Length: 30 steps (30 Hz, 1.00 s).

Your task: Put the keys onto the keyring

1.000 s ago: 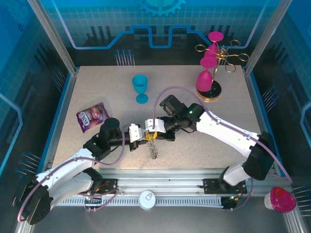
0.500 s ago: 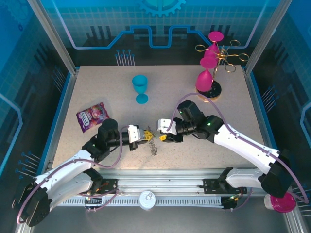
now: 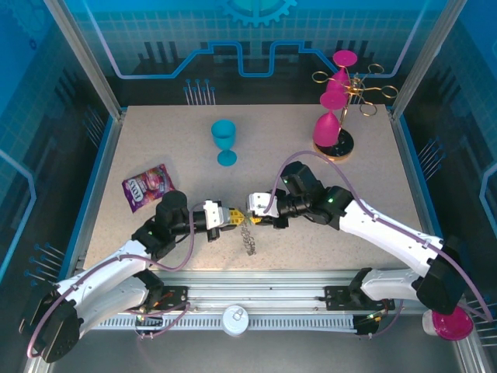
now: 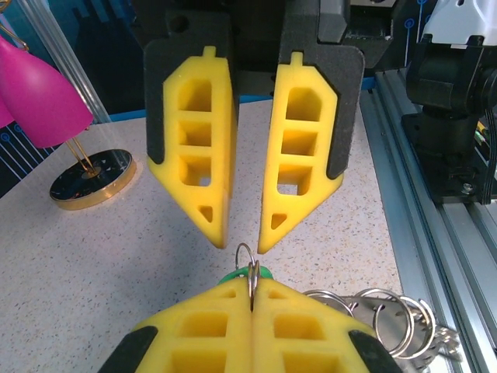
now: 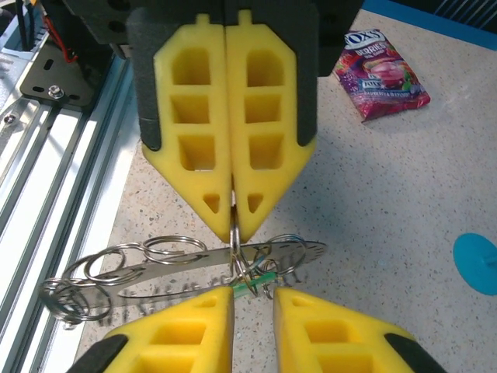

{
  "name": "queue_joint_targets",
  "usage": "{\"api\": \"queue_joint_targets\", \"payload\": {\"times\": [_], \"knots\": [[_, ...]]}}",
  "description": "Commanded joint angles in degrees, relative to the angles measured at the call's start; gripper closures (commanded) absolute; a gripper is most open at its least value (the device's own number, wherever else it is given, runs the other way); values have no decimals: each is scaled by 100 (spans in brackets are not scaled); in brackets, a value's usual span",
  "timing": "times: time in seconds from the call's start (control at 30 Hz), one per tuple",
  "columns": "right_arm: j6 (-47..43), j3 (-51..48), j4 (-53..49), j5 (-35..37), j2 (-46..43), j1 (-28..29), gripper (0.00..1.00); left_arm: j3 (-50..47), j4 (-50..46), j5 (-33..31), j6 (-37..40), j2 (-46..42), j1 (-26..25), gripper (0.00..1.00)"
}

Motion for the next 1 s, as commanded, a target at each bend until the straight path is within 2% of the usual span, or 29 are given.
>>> {"api": "queue_joint_targets", "payload": {"times": [0.0, 0.23, 0.4, 0.7, 0.9, 0.93, 0.97], "knots": [[-133, 9, 85, -124, 62, 88, 81, -42, 326, 237, -109, 4, -19, 100], [-221, 70, 25, -105, 127, 114, 88, -34, 316, 255, -131, -11, -25, 100], [-315, 47, -81, 63, 169, 185, 100, -20, 359, 165, -267, -18, -16, 100], [-320, -657, 939, 1021, -116, 496, 100, 112, 693, -20, -1181, -36, 24, 100], [-175, -1121, 1630, 1166, -306, 578, 100, 139, 687, -229, -1585, -93, 19, 100], [-142, -1148, 1687, 1159, -319, 585, 99, 126, 681, -260, -1614, -106, 24, 100], [-85, -1185, 1770, 1175, -343, 590, 92, 109, 706, -292, -1657, -110, 17, 100]]}}
